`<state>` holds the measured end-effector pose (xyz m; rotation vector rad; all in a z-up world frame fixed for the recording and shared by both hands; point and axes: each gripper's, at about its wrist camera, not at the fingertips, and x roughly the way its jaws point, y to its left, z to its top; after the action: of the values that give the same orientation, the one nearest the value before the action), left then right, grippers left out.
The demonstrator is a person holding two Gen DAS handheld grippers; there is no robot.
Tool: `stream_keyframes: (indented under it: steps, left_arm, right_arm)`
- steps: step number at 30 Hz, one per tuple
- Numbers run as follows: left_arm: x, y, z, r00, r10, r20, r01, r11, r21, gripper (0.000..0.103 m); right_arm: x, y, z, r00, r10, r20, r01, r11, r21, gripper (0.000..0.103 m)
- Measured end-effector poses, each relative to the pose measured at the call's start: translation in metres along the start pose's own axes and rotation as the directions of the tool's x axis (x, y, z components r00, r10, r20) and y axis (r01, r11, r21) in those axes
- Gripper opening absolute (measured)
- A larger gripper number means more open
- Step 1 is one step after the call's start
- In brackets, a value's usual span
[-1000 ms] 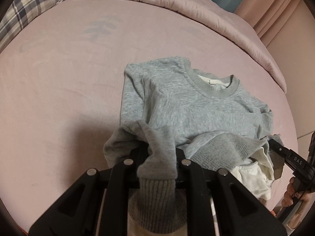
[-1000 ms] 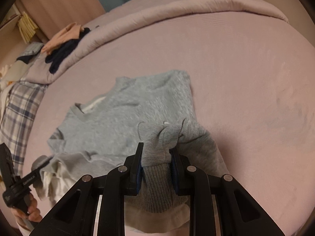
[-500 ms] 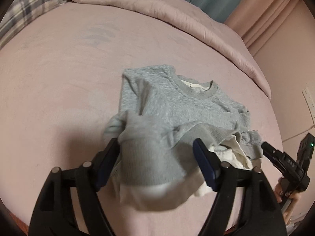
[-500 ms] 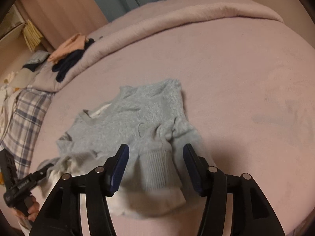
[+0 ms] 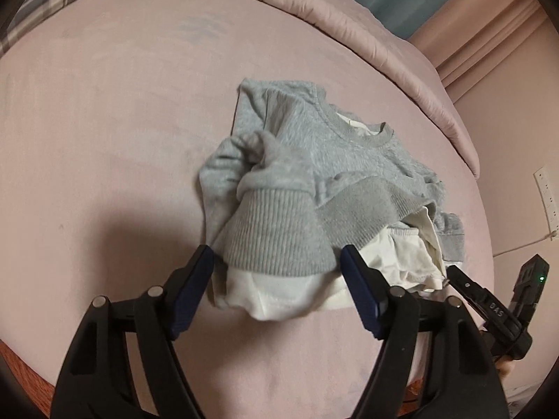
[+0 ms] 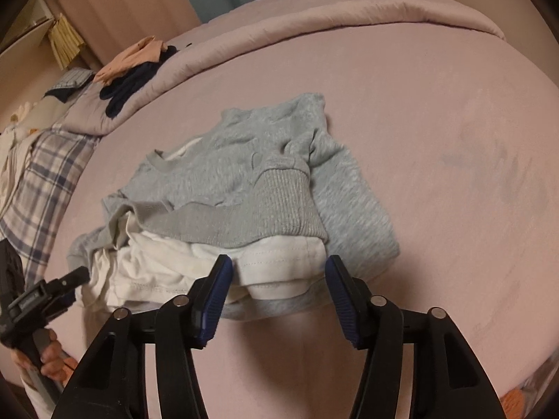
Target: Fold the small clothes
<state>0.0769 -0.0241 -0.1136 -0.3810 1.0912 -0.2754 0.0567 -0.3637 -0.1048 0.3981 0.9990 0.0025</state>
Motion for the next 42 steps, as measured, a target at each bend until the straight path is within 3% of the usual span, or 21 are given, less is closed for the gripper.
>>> stream_keyframes:
  steps: [1, 3, 4, 5, 7, 13, 18, 25, 33, 42]
  left_arm:
    - [0.001, 0.001, -0.001, 1.000, -0.004, -0.006, 0.004, 1.000, -0.005, 0.069]
    - [0.001, 0.001, -0.003, 1.000, -0.003, -0.006, 0.003, 1.000, -0.009, 0.055]
    - [0.001, -0.002, -0.003, 1.000, 0.007, -0.007, -0.007, 1.000, 0.008, 0.035]
    - [0.000, -0.005, -0.002, 1.000, 0.017, -0.006, -0.017, 0.999, 0.041, 0.023]
    - [-0.006, -0.009, 0.001, 1.000, 0.018, 0.015, -0.019, 0.998, 0.060, 0.018]
    - [-0.030, -0.016, 0.020, 0.992, -0.071, 0.100, 0.068, 0.997, 0.038, 0.015]
    - [-0.044, -0.027, 0.048, 0.978, -0.089, 0.191, 0.078, 0.995, 0.062, 0.015]
    - [-0.029, -0.033, 0.090, 0.972, -0.072, 0.223, 0.057, 0.996, 0.071, 0.014]
    - [0.009, -0.027, 0.132, 0.979, -0.029, 0.203, 0.019, 0.998, 0.052, 0.014]
    - [0.079, -0.015, 0.153, 0.992, 0.088, 0.094, -0.090, 0.996, 0.024, 0.015]
  right_arm:
    - [0.002, 0.000, 0.000, 1.000, 0.006, -0.002, -0.006, 1.000, -0.001, 0.048]
    - [0.003, 0.000, -0.002, 1.000, 0.016, -0.005, -0.016, 1.000, 0.007, 0.033]
    - [0.005, -0.001, -0.002, 0.999, 0.030, -0.012, -0.030, 0.999, 0.015, 0.029]
    - [0.004, -0.001, -0.004, 0.999, 0.040, -0.012, -0.040, 0.999, 0.024, 0.024]
    - [0.000, 0.002, -0.004, 0.999, 0.049, -0.007, -0.049, 0.998, 0.026, 0.019]
    - [-0.030, 0.011, 0.012, 0.991, 0.101, 0.086, -0.103, 0.994, 0.019, 0.017]
    - [-0.037, 0.017, 0.035, 0.986, 0.107, 0.128, -0.110, 0.994, 0.012, 0.014]
    - [-0.033, 0.026, 0.069, 0.978, 0.102, 0.183, -0.107, 0.994, 0.014, 0.011]
    - [-0.006, 0.032, 0.103, 0.984, 0.036, 0.176, -0.041, 0.999, 0.023, 0.007]
    - [0.048, 0.032, 0.137, 0.994, -0.059, 0.094, 0.053, 0.997, 0.065, 0.007]
